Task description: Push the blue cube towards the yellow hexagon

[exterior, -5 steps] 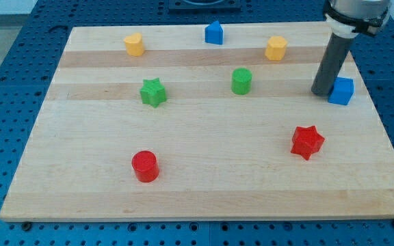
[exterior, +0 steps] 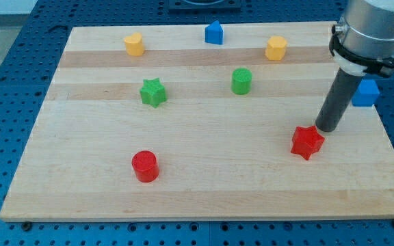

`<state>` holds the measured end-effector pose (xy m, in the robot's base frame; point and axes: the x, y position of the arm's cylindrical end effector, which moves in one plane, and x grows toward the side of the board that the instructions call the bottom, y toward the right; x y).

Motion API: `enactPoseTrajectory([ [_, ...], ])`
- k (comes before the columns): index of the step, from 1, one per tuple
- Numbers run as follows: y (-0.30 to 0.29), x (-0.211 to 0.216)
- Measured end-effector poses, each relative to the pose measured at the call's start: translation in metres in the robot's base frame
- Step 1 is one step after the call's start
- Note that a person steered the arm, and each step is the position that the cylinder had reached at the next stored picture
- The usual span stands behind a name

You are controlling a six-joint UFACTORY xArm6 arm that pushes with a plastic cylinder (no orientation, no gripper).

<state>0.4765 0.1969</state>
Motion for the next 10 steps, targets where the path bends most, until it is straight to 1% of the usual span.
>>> enactPoseTrajectory([
  [2, 0.024, -0.002],
  [3, 0.068, -0.011],
  [4, 0.11, -0.01],
  [5, 0.113, -0.02],
  [6, 0.101, -0.032],
  [7, 0.092, -0.034],
  [8, 0.085, -0.056],
  [9, 0.085, -0.064],
  [10, 0.115, -0.076],
])
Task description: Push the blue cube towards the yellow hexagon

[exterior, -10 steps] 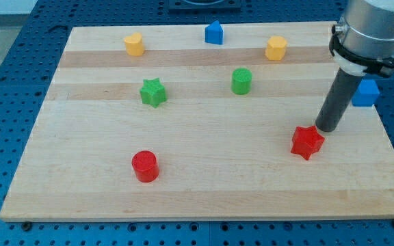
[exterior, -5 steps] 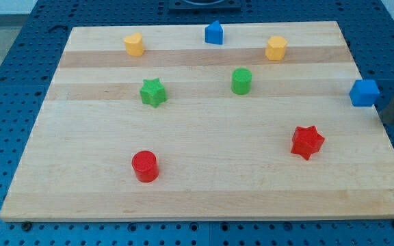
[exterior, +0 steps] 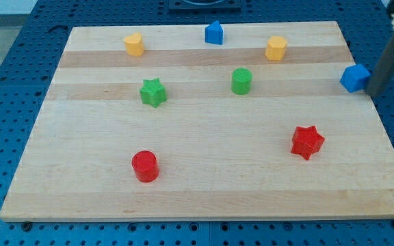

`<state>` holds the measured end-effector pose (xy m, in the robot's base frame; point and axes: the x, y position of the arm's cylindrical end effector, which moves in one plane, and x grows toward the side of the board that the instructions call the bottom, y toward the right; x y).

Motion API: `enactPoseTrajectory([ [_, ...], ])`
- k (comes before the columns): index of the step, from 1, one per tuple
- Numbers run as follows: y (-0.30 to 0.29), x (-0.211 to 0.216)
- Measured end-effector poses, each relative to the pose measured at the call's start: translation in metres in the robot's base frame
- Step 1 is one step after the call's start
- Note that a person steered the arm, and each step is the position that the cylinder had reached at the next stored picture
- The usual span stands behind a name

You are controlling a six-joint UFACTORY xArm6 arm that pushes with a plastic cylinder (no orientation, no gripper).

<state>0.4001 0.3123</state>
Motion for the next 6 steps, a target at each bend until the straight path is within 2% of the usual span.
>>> enactPoseTrajectory([
  [4, -0.036, -0.015],
  [6, -0.026, -0.021],
])
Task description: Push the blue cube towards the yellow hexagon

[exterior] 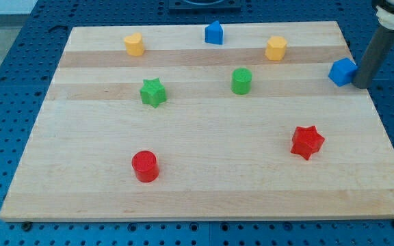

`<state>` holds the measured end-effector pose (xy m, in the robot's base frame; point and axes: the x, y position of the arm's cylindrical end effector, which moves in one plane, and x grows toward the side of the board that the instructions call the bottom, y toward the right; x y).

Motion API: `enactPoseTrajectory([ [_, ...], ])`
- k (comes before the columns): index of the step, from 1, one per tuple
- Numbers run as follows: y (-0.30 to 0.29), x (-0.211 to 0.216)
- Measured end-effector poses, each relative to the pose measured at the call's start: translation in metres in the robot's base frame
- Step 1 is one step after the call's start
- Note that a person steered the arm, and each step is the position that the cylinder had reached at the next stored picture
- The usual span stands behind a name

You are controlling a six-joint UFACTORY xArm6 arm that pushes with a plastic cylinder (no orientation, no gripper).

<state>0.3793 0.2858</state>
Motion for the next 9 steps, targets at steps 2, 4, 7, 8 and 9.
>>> enactPoseTrajectory([
  [2, -0.006, -0.026],
  [4, -0.014, -0.026],
  [7, -0.014, -0.048],
  [8, -0.013, -0.05],
  [9, -0.026, -0.05],
])
